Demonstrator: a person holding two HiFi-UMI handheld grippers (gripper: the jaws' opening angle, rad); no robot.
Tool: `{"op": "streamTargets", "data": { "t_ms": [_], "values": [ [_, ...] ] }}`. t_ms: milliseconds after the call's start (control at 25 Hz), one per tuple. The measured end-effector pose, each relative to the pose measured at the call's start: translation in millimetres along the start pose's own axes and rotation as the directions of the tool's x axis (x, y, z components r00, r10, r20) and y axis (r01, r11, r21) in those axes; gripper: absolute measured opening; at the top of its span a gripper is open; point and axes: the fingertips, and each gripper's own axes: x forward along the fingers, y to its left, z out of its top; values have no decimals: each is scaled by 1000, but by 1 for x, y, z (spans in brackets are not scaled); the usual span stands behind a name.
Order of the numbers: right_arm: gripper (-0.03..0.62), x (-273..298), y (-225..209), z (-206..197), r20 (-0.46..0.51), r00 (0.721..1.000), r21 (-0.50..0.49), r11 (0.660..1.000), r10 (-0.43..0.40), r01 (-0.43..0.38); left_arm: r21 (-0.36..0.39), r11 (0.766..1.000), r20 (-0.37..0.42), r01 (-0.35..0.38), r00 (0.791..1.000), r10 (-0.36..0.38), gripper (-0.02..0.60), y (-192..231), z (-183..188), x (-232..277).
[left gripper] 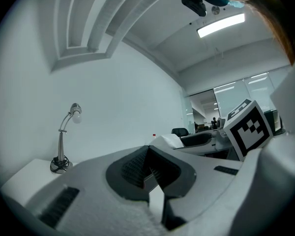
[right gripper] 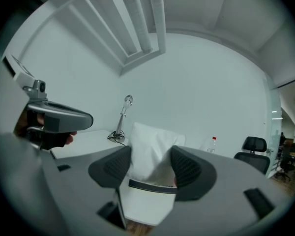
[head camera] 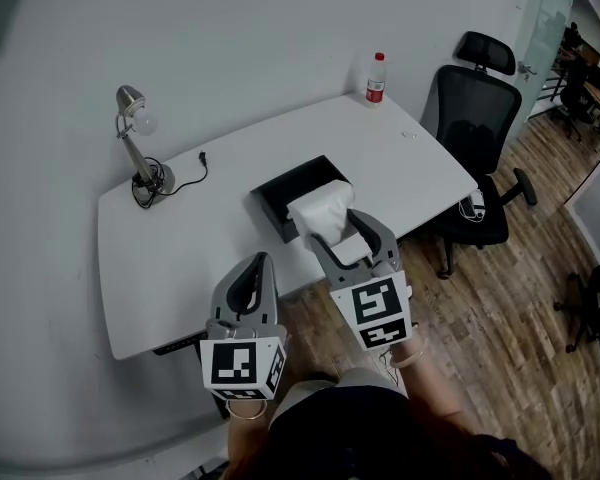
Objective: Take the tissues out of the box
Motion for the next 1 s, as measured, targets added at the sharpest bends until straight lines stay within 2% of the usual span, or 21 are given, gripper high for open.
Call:
{"op": "streamTargets", "data": {
  "t_ms": [1000],
  "values": [
    [275,-95,-25,15,114,990,-8,997,81,-81,11,996,-1,-88,996,88,25,-70,14,-27]
  ]
}}
